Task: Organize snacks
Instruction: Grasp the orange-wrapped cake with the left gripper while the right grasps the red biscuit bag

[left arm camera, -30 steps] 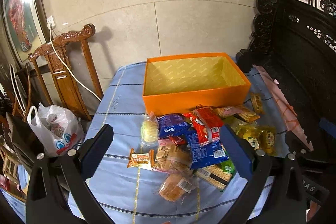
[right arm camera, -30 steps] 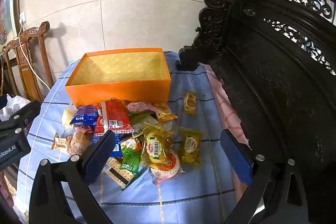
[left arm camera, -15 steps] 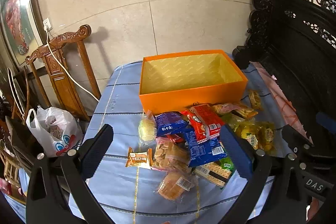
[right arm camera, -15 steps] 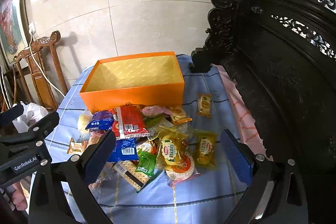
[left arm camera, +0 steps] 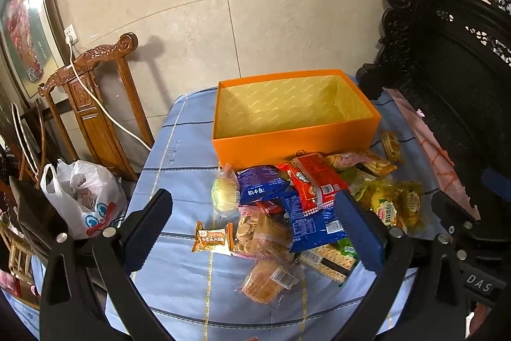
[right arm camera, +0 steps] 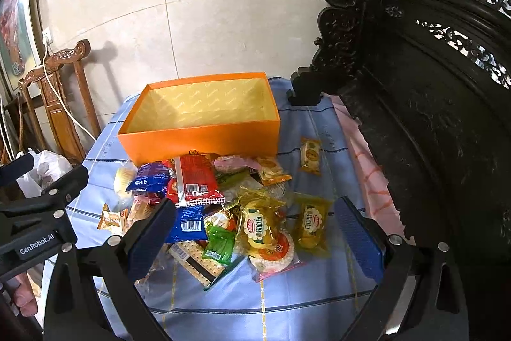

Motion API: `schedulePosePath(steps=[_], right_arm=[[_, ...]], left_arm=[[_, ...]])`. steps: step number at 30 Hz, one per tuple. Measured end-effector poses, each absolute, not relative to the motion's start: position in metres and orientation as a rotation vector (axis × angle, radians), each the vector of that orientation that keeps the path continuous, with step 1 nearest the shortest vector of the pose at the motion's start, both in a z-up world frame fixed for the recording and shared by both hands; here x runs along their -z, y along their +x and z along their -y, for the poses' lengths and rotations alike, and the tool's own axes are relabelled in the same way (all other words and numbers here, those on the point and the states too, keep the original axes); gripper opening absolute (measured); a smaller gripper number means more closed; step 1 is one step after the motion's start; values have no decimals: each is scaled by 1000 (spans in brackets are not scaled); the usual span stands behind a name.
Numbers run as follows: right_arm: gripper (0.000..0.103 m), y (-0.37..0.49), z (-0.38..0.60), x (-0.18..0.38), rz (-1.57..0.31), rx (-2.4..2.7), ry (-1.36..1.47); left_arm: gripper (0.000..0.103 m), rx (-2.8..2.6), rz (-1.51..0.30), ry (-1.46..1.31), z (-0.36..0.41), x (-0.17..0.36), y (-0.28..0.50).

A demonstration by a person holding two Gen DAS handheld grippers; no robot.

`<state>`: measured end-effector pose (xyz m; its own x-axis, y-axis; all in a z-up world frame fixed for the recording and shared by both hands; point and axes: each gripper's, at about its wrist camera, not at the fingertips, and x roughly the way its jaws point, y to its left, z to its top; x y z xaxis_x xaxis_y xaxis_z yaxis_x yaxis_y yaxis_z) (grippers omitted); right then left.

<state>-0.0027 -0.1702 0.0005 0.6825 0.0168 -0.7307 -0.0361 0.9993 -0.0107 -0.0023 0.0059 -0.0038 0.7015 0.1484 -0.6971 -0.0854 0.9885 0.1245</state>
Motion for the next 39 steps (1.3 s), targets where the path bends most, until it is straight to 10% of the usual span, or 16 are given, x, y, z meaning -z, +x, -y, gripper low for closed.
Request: schedulePosePath(steps=[35, 39], right_arm=[[99, 159, 101, 162, -1140, -282, 141], [66, 158, 90, 174, -1172, -341, 120]], left_arm=[[99, -88, -978, 51, -89, 164, 33], [99, -122, -987, 57, -99, 168, 37]])
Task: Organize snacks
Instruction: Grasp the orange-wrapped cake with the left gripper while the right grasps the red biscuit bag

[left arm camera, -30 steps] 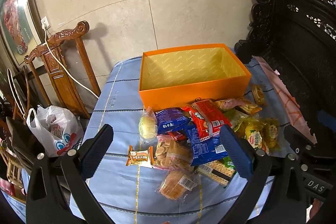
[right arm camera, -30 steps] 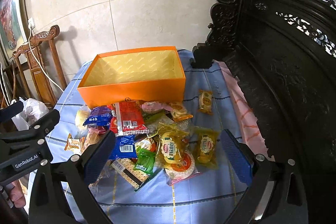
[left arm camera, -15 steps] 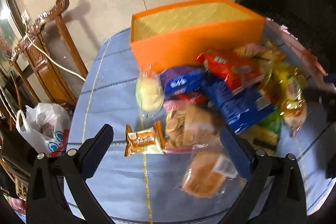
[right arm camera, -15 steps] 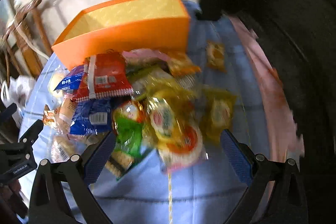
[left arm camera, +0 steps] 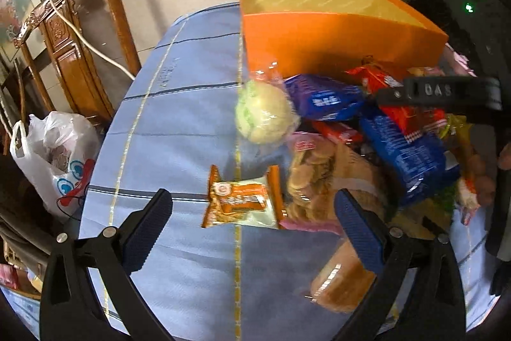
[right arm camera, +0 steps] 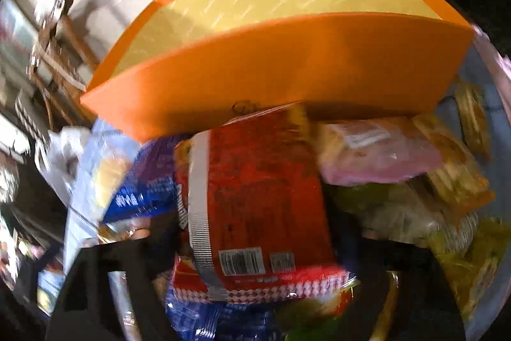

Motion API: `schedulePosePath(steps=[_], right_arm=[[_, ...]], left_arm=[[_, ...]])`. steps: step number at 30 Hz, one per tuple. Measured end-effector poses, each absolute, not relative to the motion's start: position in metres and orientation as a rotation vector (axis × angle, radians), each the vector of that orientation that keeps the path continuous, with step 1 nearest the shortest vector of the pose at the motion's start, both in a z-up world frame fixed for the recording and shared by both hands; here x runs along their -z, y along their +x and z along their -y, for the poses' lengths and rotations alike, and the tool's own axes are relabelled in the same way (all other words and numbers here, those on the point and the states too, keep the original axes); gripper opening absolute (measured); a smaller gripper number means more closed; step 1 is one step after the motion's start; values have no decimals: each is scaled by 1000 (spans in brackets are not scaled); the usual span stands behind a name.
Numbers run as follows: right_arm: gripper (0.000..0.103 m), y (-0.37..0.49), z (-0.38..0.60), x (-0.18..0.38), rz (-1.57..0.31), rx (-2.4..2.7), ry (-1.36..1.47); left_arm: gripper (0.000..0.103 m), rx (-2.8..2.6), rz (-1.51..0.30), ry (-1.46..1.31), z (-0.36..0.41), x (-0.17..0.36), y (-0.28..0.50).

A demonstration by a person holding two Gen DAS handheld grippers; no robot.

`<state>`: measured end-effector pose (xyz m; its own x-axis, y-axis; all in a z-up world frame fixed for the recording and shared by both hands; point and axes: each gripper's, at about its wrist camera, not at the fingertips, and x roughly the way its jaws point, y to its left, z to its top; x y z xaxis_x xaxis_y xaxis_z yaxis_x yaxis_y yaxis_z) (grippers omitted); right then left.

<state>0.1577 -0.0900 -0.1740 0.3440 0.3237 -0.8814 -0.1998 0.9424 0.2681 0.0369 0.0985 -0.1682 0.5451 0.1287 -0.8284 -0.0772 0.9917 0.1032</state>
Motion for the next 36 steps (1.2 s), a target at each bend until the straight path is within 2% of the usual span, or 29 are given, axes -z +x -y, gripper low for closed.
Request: schedulePosePath(steps=[6, 16, 20, 24, 26, 28, 34, 35, 36], right_arm=[[63, 126, 98, 136, -1099, -297, 44], [64, 98, 148, 57, -949, -242, 103], [64, 98, 159, 53, -947, -220, 122], [64, 97, 155, 59, -964, -214, 145], [64, 95, 152, 61, -968, -211, 131], [64, 93, 150, 62, -972, -209, 124], [64, 91, 144, 62, -988, -229, 114], [64, 90, 142, 60, -984, -234, 108], [64, 88, 140, 58, -979, -239, 104]], left_arm=[[99, -142, -987, 82, -107, 174, 37], [99, -72, -909, 128, -128, 177, 23], [99, 1, -885, 89, -139, 179, 35], [99, 116, -1072, 53, -144, 226, 61], [99, 103, -973, -50, -152, 234, 55], [99, 76, -948, -15, -148, 235, 54], [99, -7, -1001, -37, -145, 230, 64], [97, -19, -1014, -32, -144, 228, 66], [90, -13, -1009, -39, -142, 227, 67]])
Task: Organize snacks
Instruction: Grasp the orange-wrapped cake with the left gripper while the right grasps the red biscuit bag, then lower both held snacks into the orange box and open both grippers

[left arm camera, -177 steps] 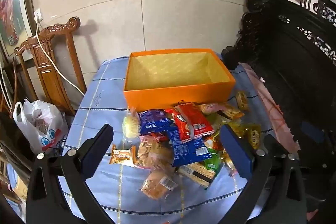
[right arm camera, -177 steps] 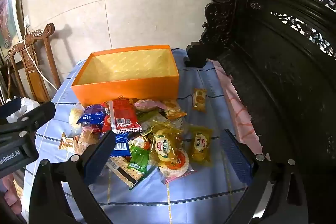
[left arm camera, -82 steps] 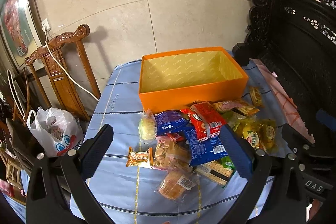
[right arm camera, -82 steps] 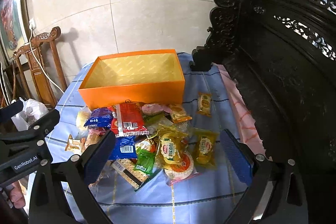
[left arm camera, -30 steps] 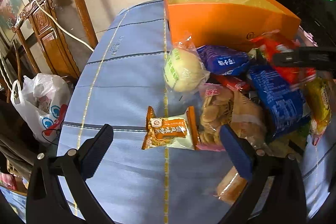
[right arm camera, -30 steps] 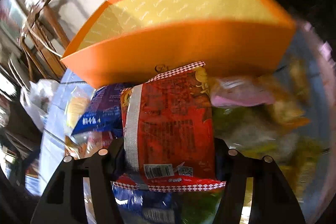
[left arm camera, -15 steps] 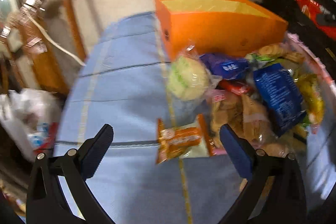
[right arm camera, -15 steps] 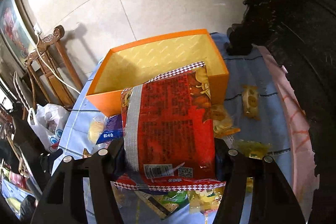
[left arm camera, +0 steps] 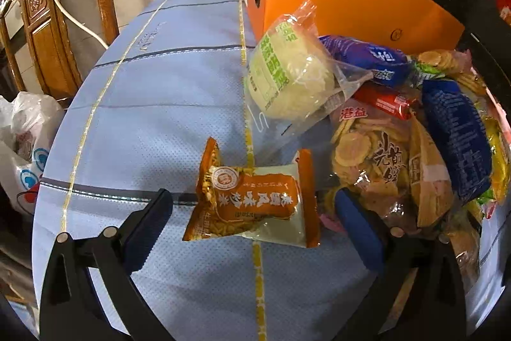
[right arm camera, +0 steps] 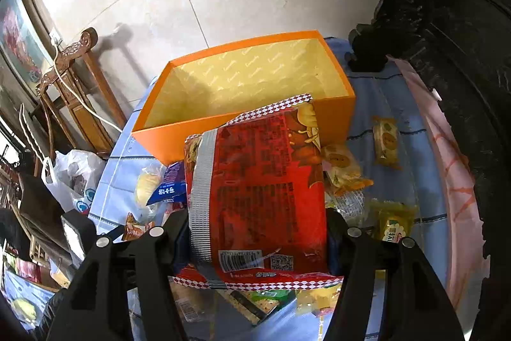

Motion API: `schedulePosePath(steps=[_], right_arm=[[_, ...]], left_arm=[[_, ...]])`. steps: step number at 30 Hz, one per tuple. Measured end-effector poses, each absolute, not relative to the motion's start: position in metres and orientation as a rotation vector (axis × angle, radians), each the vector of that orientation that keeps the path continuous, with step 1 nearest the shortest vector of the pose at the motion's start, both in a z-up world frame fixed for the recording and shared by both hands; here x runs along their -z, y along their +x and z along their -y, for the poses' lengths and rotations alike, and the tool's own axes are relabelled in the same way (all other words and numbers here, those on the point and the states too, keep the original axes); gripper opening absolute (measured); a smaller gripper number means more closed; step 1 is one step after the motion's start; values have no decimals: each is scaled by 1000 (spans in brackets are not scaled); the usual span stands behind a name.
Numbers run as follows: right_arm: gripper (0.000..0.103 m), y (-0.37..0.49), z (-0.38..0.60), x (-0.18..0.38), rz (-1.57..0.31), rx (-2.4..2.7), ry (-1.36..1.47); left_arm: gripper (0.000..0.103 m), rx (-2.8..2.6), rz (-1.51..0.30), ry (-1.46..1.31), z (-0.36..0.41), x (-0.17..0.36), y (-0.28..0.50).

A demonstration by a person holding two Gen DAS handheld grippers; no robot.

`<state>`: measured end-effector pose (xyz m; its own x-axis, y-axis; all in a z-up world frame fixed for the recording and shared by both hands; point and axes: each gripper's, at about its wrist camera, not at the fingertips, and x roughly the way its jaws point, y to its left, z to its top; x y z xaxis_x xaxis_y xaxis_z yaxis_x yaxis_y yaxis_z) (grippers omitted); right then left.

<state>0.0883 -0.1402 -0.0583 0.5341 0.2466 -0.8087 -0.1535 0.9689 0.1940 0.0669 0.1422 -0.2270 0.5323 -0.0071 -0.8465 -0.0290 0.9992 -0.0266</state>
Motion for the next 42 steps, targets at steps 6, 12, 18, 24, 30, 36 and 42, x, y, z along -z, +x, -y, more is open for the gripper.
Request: schedulePosePath(steps=[6, 12, 18, 24, 30, 36, 42], right_arm=[[64, 83, 135, 43, -957, -274, 107], [64, 83, 130, 36, -950, -284, 107], [64, 83, 126, 32, -949, -302, 113], [64, 81, 130, 22, -912, -302, 113], [64, 84, 141, 13, -872, -300, 141], [64, 110, 146, 11, -851, -287, 160], [64, 170, 144, 9, -799, -281, 180]], left_arm=[[48, -43, -1040, -200, -155, 212, 65], [48, -138, -1036, -69, -148, 185, 61], [48, -137, -1002, -73, -140, 147, 59], [48, -95, -927, -7, -124, 110, 58], [48, -44, -883, 30, -105, 79, 68], [48, -12, -820, 76, -81, 52, 94], [48, -46, -774, 102, -64, 31, 161]])
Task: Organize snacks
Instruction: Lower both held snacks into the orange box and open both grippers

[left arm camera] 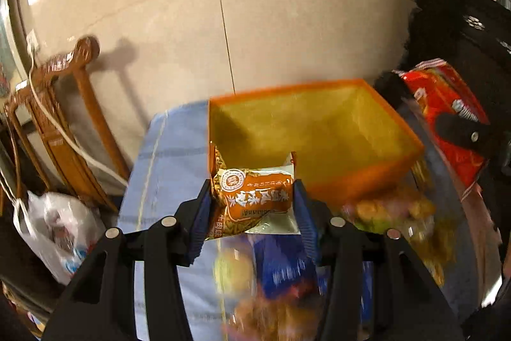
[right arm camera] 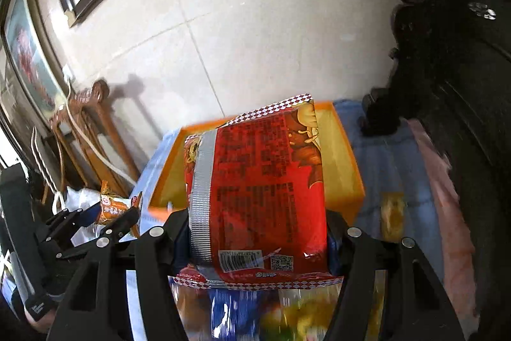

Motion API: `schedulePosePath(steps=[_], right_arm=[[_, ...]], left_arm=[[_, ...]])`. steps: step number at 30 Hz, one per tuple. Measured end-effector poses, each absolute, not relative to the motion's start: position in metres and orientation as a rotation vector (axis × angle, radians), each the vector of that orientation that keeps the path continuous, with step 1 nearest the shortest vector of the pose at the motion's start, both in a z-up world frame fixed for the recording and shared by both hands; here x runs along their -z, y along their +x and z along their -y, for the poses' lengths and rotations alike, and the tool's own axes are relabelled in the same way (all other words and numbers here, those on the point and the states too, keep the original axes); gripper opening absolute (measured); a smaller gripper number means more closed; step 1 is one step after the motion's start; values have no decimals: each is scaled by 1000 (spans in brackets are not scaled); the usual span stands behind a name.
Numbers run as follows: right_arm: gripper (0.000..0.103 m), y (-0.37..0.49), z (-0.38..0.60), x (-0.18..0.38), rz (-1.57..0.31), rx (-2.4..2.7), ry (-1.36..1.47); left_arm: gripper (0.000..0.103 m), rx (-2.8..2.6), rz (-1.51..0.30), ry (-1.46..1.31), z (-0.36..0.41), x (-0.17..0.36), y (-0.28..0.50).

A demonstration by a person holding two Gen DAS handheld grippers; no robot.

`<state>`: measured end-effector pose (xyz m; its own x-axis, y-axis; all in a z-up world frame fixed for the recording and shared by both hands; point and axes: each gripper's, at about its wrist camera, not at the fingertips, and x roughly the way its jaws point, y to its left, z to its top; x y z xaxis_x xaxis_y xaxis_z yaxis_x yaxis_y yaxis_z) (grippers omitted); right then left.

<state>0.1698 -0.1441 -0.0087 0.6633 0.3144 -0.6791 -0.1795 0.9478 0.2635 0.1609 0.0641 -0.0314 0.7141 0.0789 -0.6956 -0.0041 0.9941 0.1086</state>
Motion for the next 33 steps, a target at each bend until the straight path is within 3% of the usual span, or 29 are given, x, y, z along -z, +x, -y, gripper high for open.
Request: schedulePosePath(steps=[10, 30, 31, 32, 33], right_arm=[[64, 251, 156, 35, -838, -239, 163], [65, 270, 144, 42, -867, -251, 152], [70, 272, 144, 43, -873, -254, 153], [79, 273, 144, 43, -878, -248, 155], [100, 273, 144, 42, -878, -230, 152]], left_arm=[[48, -80, -765, 140, -41, 29, 260], [49, -63, -792, 128, -41, 42, 281], [52, -68, -785, 113, -43, 41, 282], [68, -65, -780, 101, -45, 41, 283], [85, -71, -765, 82, -46, 39, 283]])
